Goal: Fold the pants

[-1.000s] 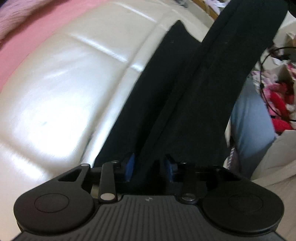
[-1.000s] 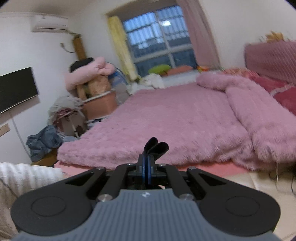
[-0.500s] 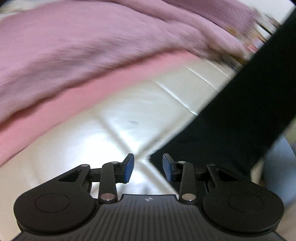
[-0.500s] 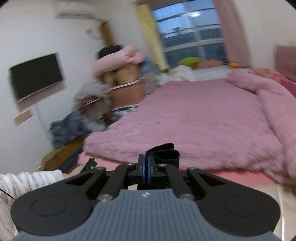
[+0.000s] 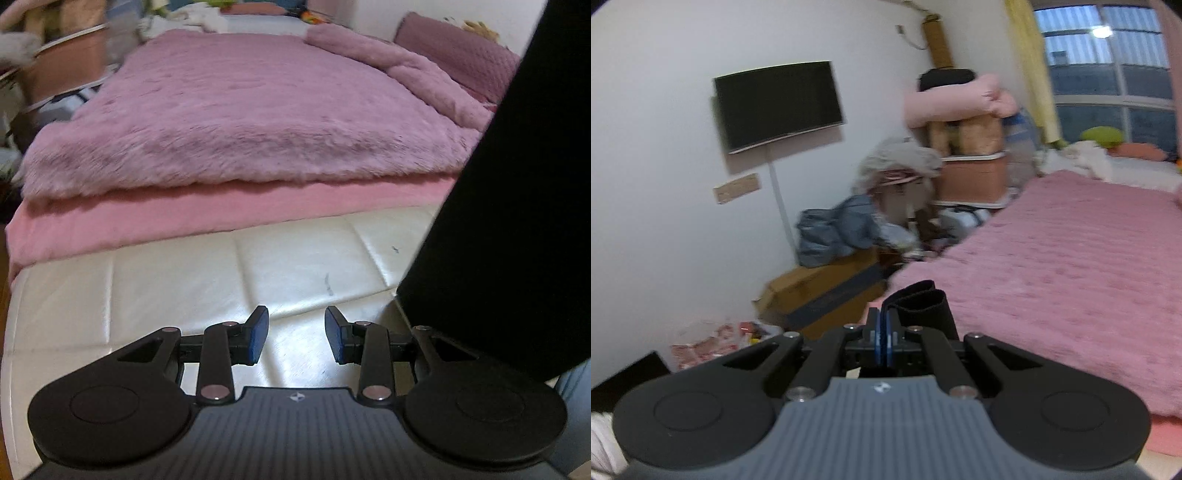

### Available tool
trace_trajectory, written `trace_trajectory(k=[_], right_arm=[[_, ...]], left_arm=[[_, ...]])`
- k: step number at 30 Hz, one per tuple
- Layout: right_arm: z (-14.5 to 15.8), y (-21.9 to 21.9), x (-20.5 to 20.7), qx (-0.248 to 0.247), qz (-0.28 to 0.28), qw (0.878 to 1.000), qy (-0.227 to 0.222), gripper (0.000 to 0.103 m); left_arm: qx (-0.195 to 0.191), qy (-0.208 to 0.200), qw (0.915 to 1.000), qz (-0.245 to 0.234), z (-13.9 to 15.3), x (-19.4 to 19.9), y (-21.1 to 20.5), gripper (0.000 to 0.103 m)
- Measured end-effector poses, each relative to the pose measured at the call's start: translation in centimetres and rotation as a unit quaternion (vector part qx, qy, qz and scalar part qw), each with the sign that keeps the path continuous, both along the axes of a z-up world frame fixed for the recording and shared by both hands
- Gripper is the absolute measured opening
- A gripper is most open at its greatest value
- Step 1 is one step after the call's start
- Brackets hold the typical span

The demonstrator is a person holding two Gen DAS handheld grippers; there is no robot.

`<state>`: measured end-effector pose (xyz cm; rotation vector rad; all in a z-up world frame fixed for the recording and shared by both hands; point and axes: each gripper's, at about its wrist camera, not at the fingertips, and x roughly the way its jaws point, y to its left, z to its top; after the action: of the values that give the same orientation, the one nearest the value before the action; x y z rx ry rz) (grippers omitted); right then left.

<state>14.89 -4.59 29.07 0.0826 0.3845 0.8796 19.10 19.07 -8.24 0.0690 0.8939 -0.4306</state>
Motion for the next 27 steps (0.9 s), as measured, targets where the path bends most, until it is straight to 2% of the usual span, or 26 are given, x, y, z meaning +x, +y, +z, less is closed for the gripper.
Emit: trace_trajectory(k=[6,10,16,20,24,27], right_arm=[[0.7,5.0,-0.1,0.011,0.034,0.999,0.009,0.0],[-1.7,3.3,1.2,0.007,0.01,0.999,0.035,0.0],[-7.2,-4.6,2.7,0.021,-0.055,0.994,0.096,0.0],[-10.2,-10.8,2.4,0.041,-0.094,0.988,0.119,0.0],[-13.0,-17.3,2.0,0.061,-0.137,0.979,0.138,0.0],[-15.9,-22.4,1.9,0.076,-0.175,0.968,0.164,0.0]], left_arm=[[0.02,0.015,0.9993,0.027,-0.8,-0.5,1.2,0.041],[0.025,0.024,0.9992,0.017,-1.4,-0.7,0.3,0.041],[0.039,0.032,0.9986,-0.014,-1.7,-0.2,-3.8,0.041],[0.054,0.035,0.9972,-0.038,-2.1,0.4,-7.2,0.041],[0.056,0.038,0.9955,-0.067,-2.5,0.8,-10.8,0.041],[0.055,0.039,0.9941,-0.085,-3.7,1.1,-13.6,0.041]])
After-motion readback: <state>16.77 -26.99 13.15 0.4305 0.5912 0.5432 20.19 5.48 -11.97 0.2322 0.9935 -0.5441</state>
